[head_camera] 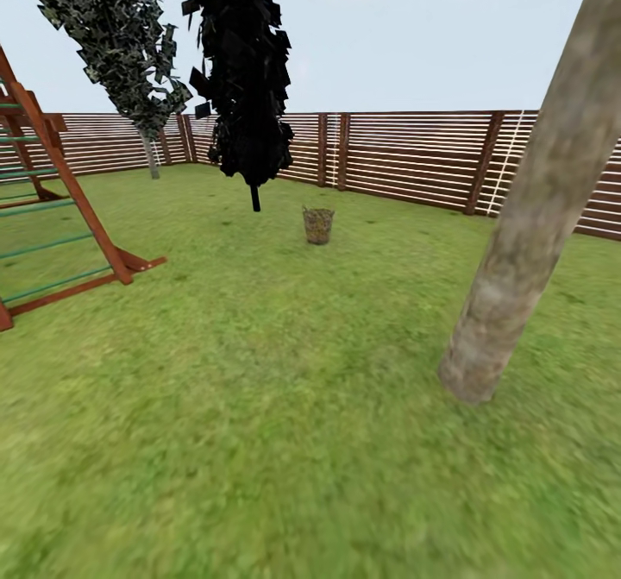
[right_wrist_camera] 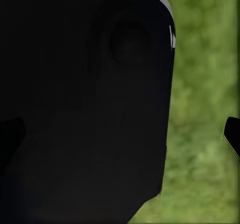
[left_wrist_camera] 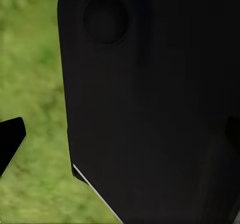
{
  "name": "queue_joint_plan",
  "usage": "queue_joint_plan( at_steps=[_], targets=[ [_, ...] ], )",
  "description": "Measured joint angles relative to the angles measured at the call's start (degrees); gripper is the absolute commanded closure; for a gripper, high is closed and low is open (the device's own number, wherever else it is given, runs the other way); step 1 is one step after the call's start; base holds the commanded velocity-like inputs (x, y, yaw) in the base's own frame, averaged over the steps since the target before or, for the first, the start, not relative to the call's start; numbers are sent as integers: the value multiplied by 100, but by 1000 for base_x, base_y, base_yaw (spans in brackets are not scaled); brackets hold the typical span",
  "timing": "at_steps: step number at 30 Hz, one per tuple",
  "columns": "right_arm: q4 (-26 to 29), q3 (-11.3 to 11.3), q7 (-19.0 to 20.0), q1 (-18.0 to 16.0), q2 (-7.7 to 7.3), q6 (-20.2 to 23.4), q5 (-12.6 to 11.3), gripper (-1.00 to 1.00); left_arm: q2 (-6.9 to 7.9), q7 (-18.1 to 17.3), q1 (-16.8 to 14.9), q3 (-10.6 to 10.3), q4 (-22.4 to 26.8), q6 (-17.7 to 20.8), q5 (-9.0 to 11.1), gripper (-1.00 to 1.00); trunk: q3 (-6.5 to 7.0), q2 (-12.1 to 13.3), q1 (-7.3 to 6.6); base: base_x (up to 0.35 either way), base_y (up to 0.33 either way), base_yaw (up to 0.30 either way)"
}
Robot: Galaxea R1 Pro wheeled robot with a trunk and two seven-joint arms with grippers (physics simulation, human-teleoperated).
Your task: Take the three Easter eggs out of the wicker basket on the lawn in the garden, then place them on the lawn next to a single tree (choose any tree) so that all three eggs are next to the same tree and none are left in the basket.
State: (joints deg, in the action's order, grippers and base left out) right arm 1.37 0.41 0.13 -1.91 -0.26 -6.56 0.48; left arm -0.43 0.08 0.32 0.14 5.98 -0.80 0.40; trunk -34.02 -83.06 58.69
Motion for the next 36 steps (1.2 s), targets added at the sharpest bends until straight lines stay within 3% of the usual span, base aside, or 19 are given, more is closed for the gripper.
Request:
queue_joint_plan(
  at_steps=[21, 36],
  targets=[
    [0, -3, 2, 0, -18, -1, -8, -100, 0, 0, 0, 2, 0, 0, 0, -100, 0, 0, 0, 336, 0, -5],
    [3, -2, 2, 0, -18, -1, -8, -100, 0, 0, 0, 2, 0, 0, 0, -100, 0, 0, 0, 336, 0, -158]
  ],
)
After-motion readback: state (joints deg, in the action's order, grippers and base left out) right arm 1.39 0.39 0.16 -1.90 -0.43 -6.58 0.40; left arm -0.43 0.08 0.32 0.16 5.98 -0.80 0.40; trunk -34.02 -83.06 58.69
